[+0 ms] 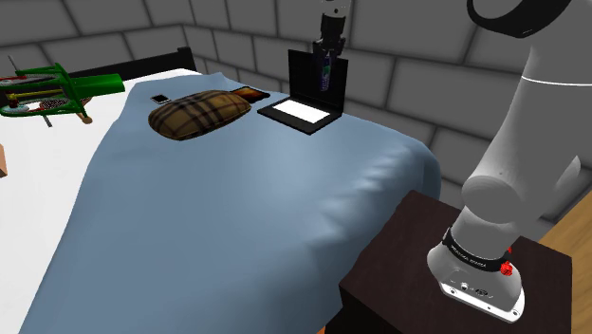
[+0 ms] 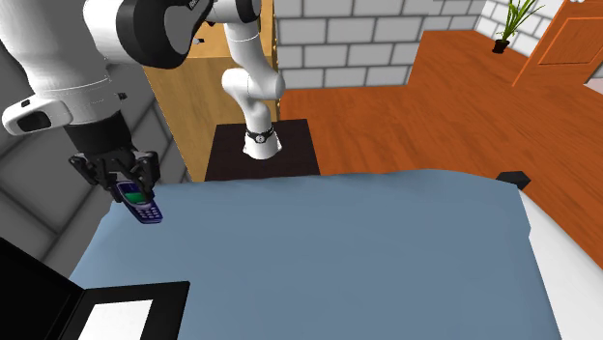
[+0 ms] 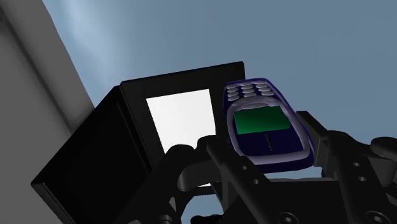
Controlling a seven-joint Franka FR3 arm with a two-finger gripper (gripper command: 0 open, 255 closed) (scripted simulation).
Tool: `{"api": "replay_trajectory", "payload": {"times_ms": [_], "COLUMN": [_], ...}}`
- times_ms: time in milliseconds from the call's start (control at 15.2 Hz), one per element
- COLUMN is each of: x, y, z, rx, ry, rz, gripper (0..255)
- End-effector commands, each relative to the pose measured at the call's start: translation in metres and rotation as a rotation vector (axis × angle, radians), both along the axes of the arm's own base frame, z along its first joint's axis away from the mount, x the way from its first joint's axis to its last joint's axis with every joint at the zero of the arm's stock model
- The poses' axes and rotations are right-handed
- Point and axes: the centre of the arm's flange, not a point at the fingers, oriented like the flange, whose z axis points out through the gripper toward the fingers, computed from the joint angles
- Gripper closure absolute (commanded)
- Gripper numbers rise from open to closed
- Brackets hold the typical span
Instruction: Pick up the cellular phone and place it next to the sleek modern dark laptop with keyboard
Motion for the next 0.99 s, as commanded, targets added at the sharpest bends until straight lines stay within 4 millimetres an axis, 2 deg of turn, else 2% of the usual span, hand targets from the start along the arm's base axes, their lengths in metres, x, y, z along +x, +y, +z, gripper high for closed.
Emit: {"api": "replay_trajectory", "payload": {"times_ms": [0,924], "x": [0.001,0.001], "y": [0.000,0.000], "z": [-0.011,-0.085], "rx": [0.000,0.000], "ry": [-0.001,-0.001], "rz": [0.000,0.000], "gripper": [255,255]}}
